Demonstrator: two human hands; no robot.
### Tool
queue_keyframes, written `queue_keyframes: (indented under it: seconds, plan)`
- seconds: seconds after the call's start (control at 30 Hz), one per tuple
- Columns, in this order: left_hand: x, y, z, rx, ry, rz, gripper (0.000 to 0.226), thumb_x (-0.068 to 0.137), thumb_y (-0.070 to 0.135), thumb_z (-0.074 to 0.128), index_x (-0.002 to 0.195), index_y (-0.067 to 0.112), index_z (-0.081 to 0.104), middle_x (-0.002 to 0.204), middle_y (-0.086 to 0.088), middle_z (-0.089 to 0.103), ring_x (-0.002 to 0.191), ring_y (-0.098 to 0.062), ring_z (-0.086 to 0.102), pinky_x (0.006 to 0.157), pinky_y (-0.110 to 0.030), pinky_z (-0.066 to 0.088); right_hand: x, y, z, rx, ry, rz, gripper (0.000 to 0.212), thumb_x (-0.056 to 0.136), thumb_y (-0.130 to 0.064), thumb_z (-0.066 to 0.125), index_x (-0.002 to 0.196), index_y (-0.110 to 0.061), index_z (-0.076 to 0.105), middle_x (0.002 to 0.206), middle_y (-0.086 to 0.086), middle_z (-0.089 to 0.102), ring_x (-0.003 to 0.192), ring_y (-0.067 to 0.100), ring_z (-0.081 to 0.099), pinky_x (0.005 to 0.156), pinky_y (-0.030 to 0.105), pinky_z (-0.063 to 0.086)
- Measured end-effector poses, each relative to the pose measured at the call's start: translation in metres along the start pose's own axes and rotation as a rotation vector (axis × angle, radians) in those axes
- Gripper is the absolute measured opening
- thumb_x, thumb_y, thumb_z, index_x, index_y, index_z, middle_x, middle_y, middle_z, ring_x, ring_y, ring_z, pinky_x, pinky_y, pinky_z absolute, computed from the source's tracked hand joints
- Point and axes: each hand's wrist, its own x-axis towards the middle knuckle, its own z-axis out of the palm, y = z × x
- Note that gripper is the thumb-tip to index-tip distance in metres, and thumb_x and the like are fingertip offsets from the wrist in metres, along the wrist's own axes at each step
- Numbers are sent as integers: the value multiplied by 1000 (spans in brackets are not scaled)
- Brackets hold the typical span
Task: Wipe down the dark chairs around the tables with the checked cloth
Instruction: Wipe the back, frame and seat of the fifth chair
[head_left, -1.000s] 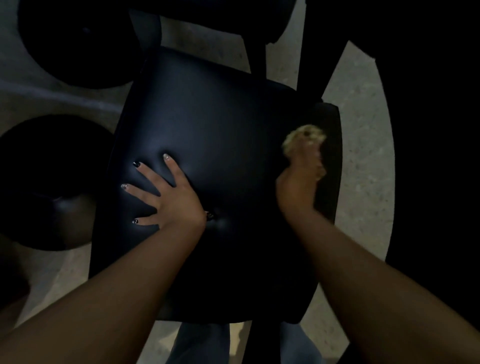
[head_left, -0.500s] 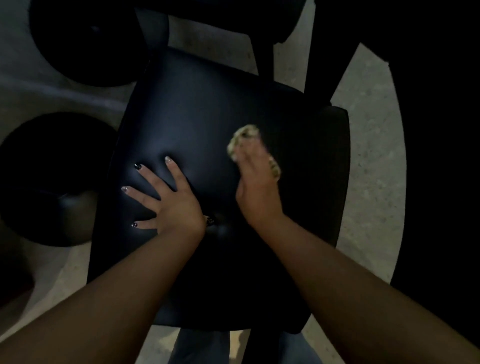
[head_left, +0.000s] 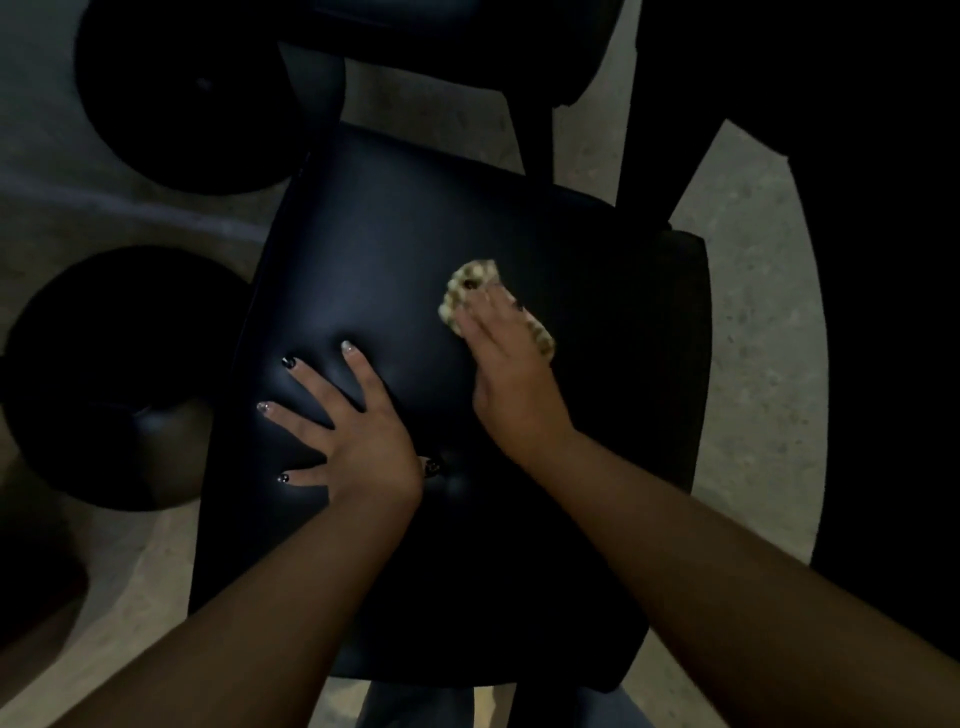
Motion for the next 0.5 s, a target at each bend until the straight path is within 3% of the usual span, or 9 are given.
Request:
queue_keyframes:
  seconds: [0.07, 0.13, 0.2, 0.3, 0.33, 0.4, 0.5]
  plan:
    - [0, 0, 1, 2, 1, 2, 136, 73, 34, 83, 144, 30, -32, 145, -15, -45, 134, -55, -31, 96, -80, 19, 14, 24, -23, 2, 4, -40, 46, 83, 5, 33, 123, 8, 57, 132, 27, 52, 128, 38, 43, 114, 37, 24]
    - [1, 0, 0, 16, -4, 2, 136, 73, 33, 83, 143, 30, -33, 144, -16, -46, 133, -55, -31, 96, -80, 19, 37, 45, -50, -22, 85, 220, 46, 87, 5, 38, 131, 3, 52, 139, 22, 48, 131, 33, 40, 112, 31, 25]
    - [1, 2, -3, 15, -22, -3, 137, 72, 35, 83, 144, 30, -32, 145, -16, -47, 134, -54, -32, 96, -79, 18, 57, 62, -59, -49, 158, 461, 49, 91, 0, 40, 140, -5, 43, 148, 14, 39, 138, 28, 32, 113, 35, 23]
    - [1, 3, -6, 15, -43, -16, 137, 70, 36, 84, 145, 31, -31, 145, -14, -47, 134, -52, -32, 98, -79, 19, 69, 38, -29, -15, 214, 573, 52, 90, 0, 42, 142, -3, 39, 150, 15, 34, 140, 28, 28, 117, 41, 20]
    - [1, 3, -7, 20, -46, -22, 137, 70, 36, 84, 145, 32, -31, 145, -13, -47, 135, -52, -32, 98, -79, 19, 66, 20, -15, 6, 213, 541, 52, 89, 1, 41, 141, -1, 40, 149, 18, 35, 140, 31, 29, 117, 41, 19]
    - [0, 3, -9, 26, -53, -26, 137, 70, 36, 84, 146, 32, -30, 145, -12, -47, 135, -51, -32, 98, -78, 19, 45, -12, 16, 20, 193, 299, 51, 83, 1, 37, 131, 4, 52, 140, 24, 46, 132, 39, 41, 111, 41, 22]
    - [-2, 4, -13, 16, -62, -22, 136, 71, 32, 84, 146, 35, -29, 147, -10, -46, 136, -49, -32, 100, -79, 18, 6, -36, 28, 109, -2, -41, 51, 81, -5, 31, 121, 4, 61, 131, 23, 55, 127, 38, 48, 112, 36, 23]
